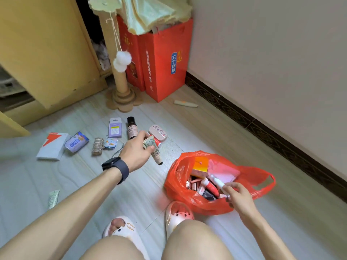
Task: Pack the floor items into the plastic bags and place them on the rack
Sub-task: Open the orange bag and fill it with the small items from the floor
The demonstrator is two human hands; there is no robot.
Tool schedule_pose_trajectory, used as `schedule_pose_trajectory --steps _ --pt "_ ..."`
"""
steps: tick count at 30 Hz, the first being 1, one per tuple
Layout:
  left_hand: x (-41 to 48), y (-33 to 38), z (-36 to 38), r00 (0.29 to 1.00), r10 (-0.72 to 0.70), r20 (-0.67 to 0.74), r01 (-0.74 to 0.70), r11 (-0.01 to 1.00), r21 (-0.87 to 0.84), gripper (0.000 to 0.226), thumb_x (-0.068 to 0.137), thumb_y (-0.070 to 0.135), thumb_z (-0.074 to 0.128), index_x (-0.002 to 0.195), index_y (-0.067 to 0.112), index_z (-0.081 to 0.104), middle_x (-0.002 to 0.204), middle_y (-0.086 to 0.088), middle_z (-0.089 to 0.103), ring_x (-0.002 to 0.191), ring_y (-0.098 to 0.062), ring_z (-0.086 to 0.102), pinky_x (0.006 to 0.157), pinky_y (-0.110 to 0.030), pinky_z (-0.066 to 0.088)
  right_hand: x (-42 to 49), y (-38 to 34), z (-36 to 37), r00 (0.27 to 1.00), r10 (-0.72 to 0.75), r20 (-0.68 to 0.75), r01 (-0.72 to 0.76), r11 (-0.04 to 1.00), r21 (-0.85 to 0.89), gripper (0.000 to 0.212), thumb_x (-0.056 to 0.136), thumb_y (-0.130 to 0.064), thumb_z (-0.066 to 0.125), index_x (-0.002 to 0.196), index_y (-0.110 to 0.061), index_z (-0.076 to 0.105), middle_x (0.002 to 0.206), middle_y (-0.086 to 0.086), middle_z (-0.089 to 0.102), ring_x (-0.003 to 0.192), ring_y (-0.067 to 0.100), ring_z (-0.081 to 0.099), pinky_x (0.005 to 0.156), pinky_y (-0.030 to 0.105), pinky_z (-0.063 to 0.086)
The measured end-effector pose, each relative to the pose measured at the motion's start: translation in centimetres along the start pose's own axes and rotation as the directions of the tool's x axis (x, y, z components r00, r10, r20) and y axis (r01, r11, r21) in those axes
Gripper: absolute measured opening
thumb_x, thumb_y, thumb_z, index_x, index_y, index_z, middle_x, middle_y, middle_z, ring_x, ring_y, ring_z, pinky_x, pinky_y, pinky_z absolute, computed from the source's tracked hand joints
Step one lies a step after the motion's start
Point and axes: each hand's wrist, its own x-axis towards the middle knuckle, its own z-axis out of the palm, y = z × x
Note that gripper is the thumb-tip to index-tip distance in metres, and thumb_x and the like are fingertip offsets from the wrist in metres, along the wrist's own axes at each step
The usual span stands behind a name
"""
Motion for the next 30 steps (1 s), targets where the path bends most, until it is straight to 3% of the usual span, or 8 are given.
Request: schedule_pose_trajectory --steps 6,11,16,19,21,25,28,30 --pt "-1.2 10.2 -3.2 0.974 0.19 0.127 -0.174 0.976 -0.128 0.015 0.092 0.029 0.06 0.102 0.019 0.055 0.087 -0.005 0.07 0.085 -0.026 0.067 0.078 -0.043 0.055 -1.2 -1.4 -0.7 0.994 -0.1 0.05 0.11 0.954 -0.278 0.021 0.095 -0.017 0.055 0.114 -0.018 0.066 0.115 -0.004 0.068 0.106 0.016 0.062 0.089 0.032 0.045" --pt "-1.0 15.8 -1.6 0.93 0.308 0.2 -0.297 0.951 -0.087 0.01 0.092 0.03 0.061 0.095 0.023 0.056 0.082 0.001 0.066 0.064 -0.011 0.059 0.052 -0.024 0.045 -4.4 -5.6 -1.9 0.953 -0.19 0.237 0.068 0.895 0.442 0.037 0.088 -0.037 0.071 0.121 -0.025 0.06 0.114 0.003 0.073 0.103 0.02 0.071 0.073 0.026 0.055" --pt "-1.0 16.6 4.3 0.902 0.24 0.359 -0.166 0.96 -0.224 0.012 0.092 0.025 0.064 0.096 0.016 0.056 0.085 -0.003 0.07 0.076 -0.016 0.066 0.064 -0.026 0.049 -5.3 -7.9 -2.8 0.927 -0.316 0.204 0.11 0.747 0.655 0.035 0.09 -0.035 0.063 0.122 -0.019 0.063 0.094 0.009 0.073 0.078 0.029 0.068 0.062 0.031 0.056" --pt "-1.5 15.3 8.2 0.89 0.196 0.412 -0.097 0.964 -0.249 0.016 0.092 0.034 0.062 0.087 0.021 0.053 0.077 0.006 0.066 0.072 -0.014 0.063 0.066 -0.027 0.047 -4.2 -5.8 -3.1 0.952 -0.289 0.104 0.194 0.828 0.526 0.021 0.098 -0.025 0.058 0.106 -0.013 0.073 0.074 0.001 0.062 0.063 0.015 0.056 0.058 0.025 0.051" --pt "-1.9 13.3 10.3 0.893 0.251 0.373 -0.281 0.959 0.028 0.022 0.093 0.047 0.053 0.088 0.025 0.055 0.082 0.007 0.066 0.087 -0.017 0.062 0.074 -0.03 0.044 -3.2 -3.6 -3.3 0.97 -0.237 0.053 0.198 0.9 0.388 0.017 0.098 -0.023 0.059 0.099 -0.015 0.074 0.073 -0.003 0.063 0.062 0.011 0.054 0.057 0.022 0.047" --pt "-2.7 8.0 13.2 0.763 0.398 0.509 -0.646 0.473 0.6 0.044 0.097 0.047 0.036 0.123 0.021 0.06 0.148 -0.007 0.041 0.144 -0.026 0.022 0.116 -0.05 0.012 -0.9 0.8 -3.1 0.98 -0.185 -0.076 0.181 0.982 -0.06 0.018 0.097 -0.022 0.059 0.083 -0.024 0.068 0.074 -0.01 0.067 0.076 0.016 0.062 0.07 0.031 0.046" --pt "-2.7 6.1 14.2 0.744 0.267 0.613 -0.668 0.268 0.694 0.05 0.102 0.044 0.031 0.139 0.018 0.052 0.163 -0.009 0.003 0.15 -0.027 -0.01 0.112 -0.061 -0.018 0.6 2.0 -2.3 0.928 -0.366 -0.067 0.323 0.883 -0.341 0.016 0.097 -0.024 0.057 0.088 -0.034 0.064 0.085 -0.017 0.067 0.088 0.013 0.063 0.071 0.022 0.04" --pt "-2.6 5.6 14.1 0.753 0.19 0.63 -0.658 0.2 0.726 0.048 0.103 0.043 0.028 0.139 0.021 0.052 0.163 -0.009 -0.004 0.149 -0.028 -0.015 0.109 -0.062 -0.022 2.0 2.5 -1.5 0.867 -0.485 0.11 0.471 0.731 -0.493 0.019 0.097 -0.017 0.055 0.108 -0.026 0.068 0.105 -0.009 0.07 0.1 0.019 0.063 0.08 0.025 0.043"
